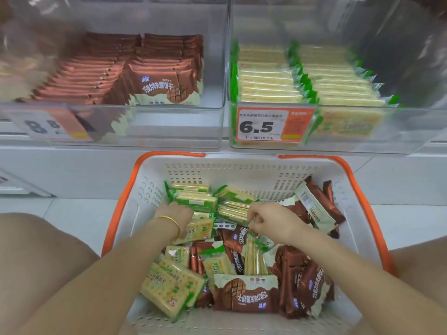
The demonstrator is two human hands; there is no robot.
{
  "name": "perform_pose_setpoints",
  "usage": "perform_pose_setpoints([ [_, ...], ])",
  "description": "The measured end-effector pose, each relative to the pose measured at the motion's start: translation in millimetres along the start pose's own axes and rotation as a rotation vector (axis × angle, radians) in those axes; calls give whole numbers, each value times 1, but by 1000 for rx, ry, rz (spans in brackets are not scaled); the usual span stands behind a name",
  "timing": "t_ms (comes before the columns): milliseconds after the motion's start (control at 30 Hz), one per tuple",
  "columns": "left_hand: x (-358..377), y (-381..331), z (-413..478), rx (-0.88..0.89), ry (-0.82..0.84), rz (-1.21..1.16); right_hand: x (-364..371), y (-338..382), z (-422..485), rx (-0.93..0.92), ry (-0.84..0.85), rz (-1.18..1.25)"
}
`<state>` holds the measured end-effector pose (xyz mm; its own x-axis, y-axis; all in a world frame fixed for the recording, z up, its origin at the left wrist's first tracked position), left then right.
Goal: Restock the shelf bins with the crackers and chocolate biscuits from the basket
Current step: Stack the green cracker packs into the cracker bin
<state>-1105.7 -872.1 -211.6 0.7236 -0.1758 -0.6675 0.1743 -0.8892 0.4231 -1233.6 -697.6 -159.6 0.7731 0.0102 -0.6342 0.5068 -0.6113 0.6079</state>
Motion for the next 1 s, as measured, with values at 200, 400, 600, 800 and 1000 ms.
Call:
perform_pose_setpoints([
  [200, -72, 17, -37, 170, 106, -760, -15, 7, -24, 180, -30, 494],
  [400, -124, -7, -83, 449, 65, -1420, -33, 33, -71, 21, -50, 1167],
  [600, -202, -15, -114, 635, -227, -1532, -114, 40, -118, -248, -464, 1046],
  [800, -264, -14, -122, 677, -332, -1682, -167, 43, -127, -370, -483, 1203],
  [1000, -288, -21, -115, 685, -274, -1833, -194, 39, -125, -394, -506, 1181],
])
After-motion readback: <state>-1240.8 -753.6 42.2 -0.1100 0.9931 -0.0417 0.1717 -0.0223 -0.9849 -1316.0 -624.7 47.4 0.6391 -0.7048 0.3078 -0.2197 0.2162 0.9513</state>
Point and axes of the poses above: each hand's wrist, its own z-axis towards the middle knuckle, its own x-axis out of the palm, y = z × x, the point moved 4 cm from there along z, towards the middle knuckle, and after that the axes turned 14 degrees about z, right-handed, at the moved point
